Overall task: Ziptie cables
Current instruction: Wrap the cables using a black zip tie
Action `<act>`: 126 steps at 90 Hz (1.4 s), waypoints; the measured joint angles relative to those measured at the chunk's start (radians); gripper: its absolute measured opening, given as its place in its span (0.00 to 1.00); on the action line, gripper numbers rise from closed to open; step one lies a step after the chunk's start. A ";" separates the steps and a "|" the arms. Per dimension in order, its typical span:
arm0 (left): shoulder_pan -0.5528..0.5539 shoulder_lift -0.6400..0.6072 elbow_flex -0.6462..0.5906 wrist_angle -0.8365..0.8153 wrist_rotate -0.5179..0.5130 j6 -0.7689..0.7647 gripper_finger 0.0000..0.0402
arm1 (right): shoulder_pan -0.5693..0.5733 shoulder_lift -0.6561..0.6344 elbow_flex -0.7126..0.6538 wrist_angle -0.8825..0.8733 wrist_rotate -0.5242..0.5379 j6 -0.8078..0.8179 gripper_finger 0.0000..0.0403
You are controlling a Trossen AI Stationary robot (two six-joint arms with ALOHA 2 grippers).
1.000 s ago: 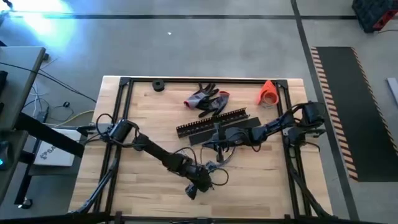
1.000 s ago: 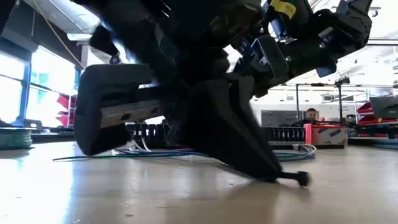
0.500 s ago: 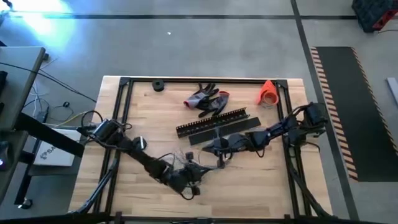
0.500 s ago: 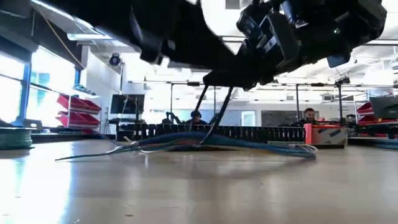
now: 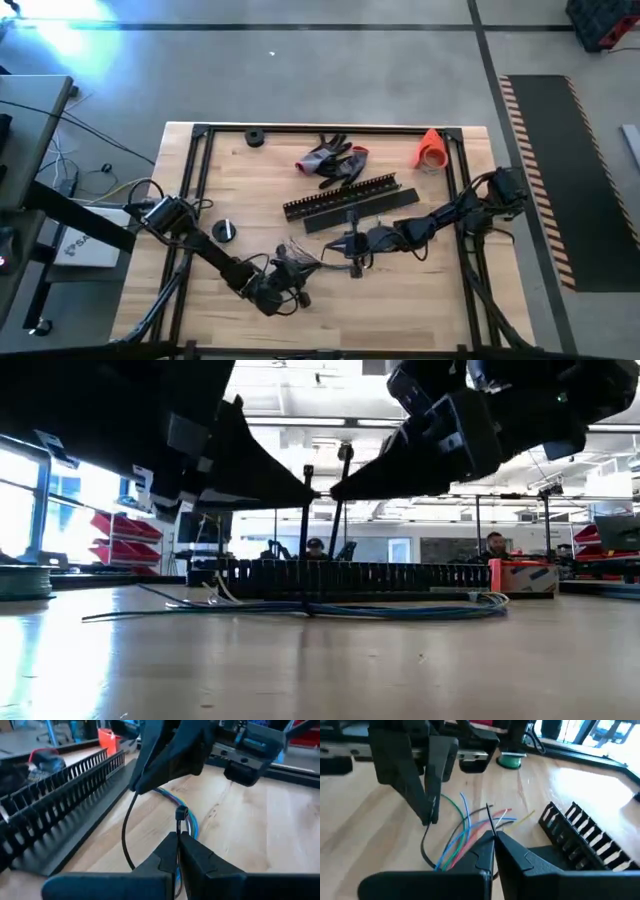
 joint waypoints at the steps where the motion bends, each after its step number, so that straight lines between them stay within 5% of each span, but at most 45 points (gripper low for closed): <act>1: 0.001 0.000 0.000 0.003 0.001 0.001 0.00 | 0.000 0.001 0.000 -0.002 0.000 -0.003 0.00; 31: 0.037 -0.001 0.001 0.086 0.078 0.049 0.00 | -0.008 0.085 0.039 0.004 -0.007 -0.072 0.00; 45: 0.052 -0.001 0.001 0.106 0.128 0.003 0.00 | -0.001 0.136 0.073 0.003 0.091 -0.087 0.00; 61: 0.048 -0.001 0.001 0.113 0.092 -0.075 0.00 | 0.024 0.159 0.106 -0.005 0.188 -0.139 0.00; 83: -0.019 -0.001 0.001 0.108 -0.127 -0.179 0.00 | 0.029 0.159 0.111 -0.012 0.243 -0.147 0.00; 107: 0.012 -0.001 0.002 0.070 -0.031 -0.294 0.00 | 0.040 0.159 0.126 -0.011 0.283 -0.191 0.00; 126: 0.023 -0.001 0.002 0.065 -0.057 -0.316 0.00 | 0.069 0.159 0.150 -0.013 0.352 -0.257 0.00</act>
